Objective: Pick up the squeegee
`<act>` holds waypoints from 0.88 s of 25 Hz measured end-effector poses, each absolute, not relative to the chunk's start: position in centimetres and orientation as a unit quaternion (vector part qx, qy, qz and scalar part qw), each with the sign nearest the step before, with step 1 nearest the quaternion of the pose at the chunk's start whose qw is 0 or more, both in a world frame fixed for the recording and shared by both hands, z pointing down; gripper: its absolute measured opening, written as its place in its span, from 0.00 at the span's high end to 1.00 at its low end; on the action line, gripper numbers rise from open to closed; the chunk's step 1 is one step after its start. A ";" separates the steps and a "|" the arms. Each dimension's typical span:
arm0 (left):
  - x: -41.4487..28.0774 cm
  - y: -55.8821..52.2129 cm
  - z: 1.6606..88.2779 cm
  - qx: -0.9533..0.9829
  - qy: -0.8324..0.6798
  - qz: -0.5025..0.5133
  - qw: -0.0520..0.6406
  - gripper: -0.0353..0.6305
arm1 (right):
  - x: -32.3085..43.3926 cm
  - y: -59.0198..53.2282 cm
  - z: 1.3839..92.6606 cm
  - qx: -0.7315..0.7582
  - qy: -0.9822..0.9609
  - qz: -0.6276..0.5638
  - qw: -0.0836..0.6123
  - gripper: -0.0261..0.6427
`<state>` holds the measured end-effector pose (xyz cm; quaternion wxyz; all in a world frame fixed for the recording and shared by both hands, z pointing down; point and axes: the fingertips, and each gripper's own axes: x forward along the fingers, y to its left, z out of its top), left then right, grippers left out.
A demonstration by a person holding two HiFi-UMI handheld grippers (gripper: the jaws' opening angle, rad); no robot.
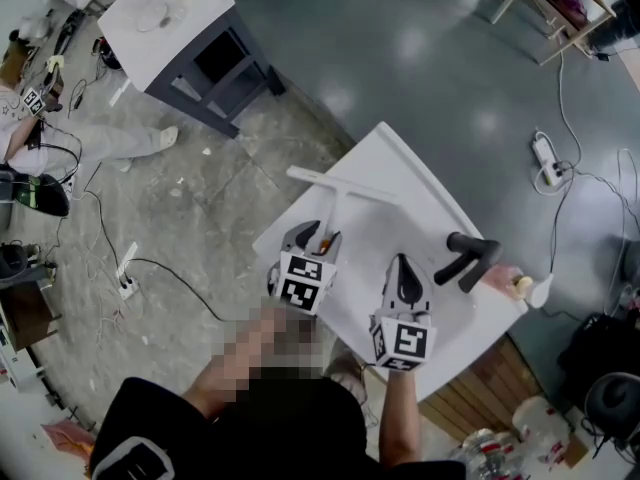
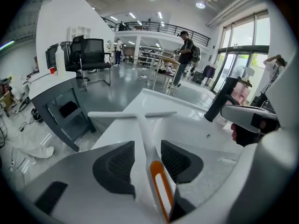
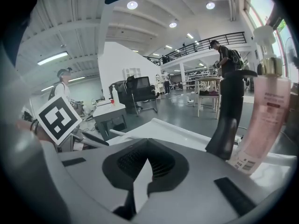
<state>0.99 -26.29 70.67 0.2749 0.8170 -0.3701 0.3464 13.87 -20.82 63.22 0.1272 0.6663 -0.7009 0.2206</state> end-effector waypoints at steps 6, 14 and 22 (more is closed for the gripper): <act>1.2 -26.3 71.5 0.810 -0.371 0.361 0.277 0.70 | 14.1 -20.6 63.8 0.664 -0.702 0.225 0.128 0.96; 1.6 -26.1 71.7 0.805 -0.374 0.369 0.276 0.77 | 14.5 -20.7 64.1 0.664 -0.700 0.231 0.124 0.96; 0.6 -26.8 71.6 0.796 -0.391 0.363 0.285 0.81 | 14.1 -20.7 64.2 0.659 -0.704 0.235 0.123 0.96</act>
